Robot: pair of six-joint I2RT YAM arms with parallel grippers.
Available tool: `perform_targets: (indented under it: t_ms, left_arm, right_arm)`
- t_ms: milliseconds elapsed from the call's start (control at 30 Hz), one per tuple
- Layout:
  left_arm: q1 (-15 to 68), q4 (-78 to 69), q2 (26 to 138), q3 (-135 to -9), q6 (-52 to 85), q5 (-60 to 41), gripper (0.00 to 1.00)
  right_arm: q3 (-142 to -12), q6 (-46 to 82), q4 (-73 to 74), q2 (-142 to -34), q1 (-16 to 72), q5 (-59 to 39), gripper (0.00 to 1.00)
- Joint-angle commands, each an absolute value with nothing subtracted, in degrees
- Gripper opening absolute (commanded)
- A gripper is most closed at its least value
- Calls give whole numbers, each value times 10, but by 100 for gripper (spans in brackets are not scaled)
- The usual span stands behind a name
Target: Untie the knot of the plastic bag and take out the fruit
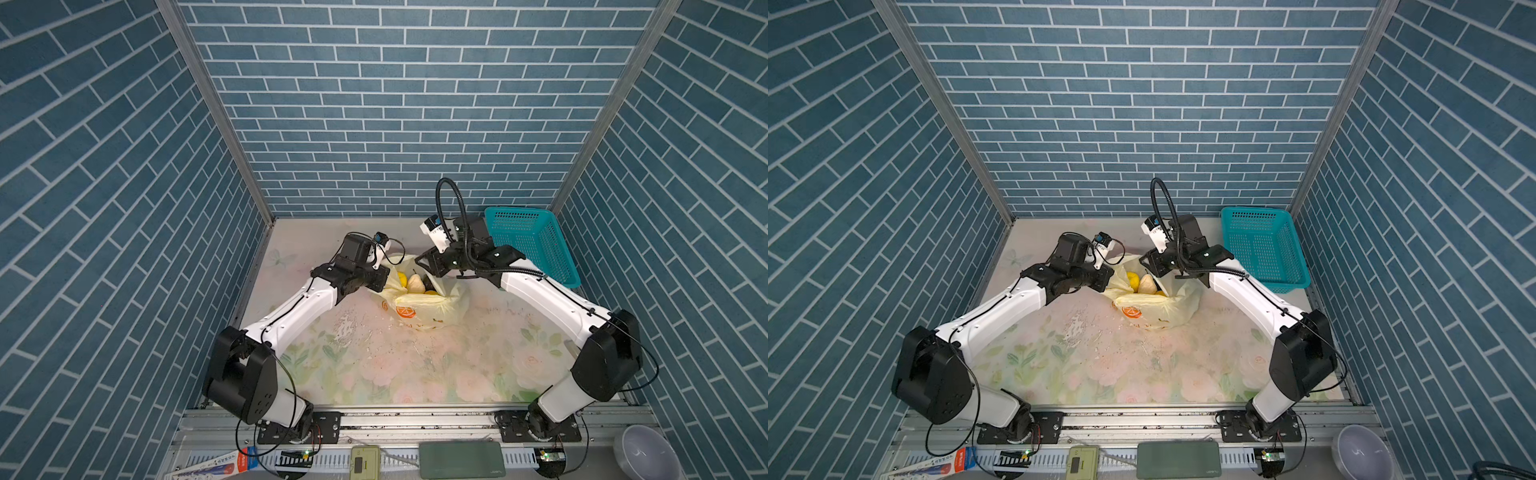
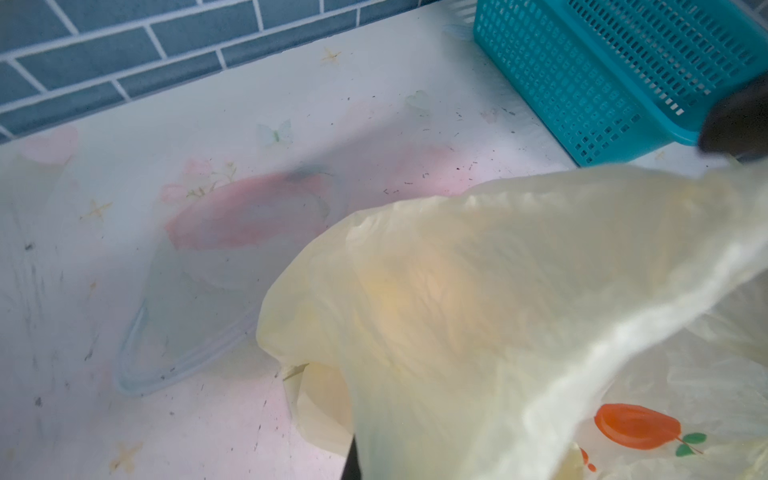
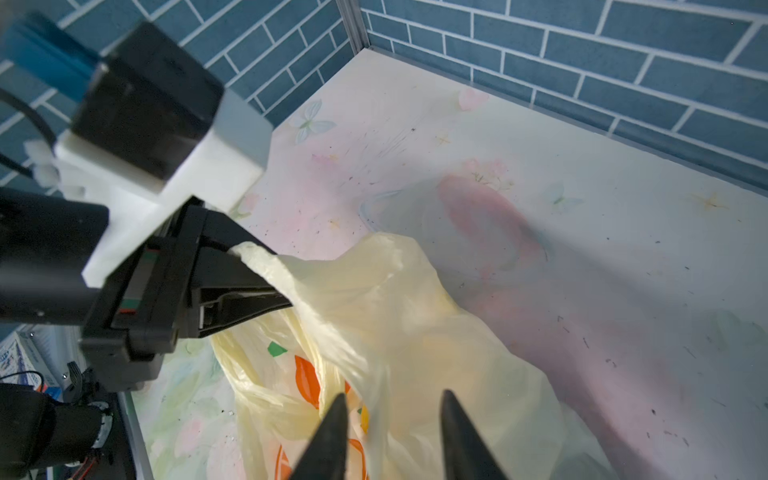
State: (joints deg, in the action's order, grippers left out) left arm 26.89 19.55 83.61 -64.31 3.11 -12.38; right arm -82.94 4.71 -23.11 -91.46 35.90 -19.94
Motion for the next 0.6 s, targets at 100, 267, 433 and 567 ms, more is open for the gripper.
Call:
perform_targets:
  t_ms: [100, 267, 433, 567]
  left_arm:
    - [291, 267, 766, -656, 123, -109, 0]
    - [299, 276, 752, -655, 162, -126, 0]
    - [301, 292, 769, -671, 182, -136, 0]
    - [301, 298, 758, -678, 202, -131, 0]
  right_arm:
    - [-906, 84, -402, -854, 365, -197, 68]
    - [-887, 150, -409, -838, 405, -255, 66]
    - [-863, 231, -358, -862, 445, -282, 60]
    - [-835, 286, -319, -881, 457, -250, 51]
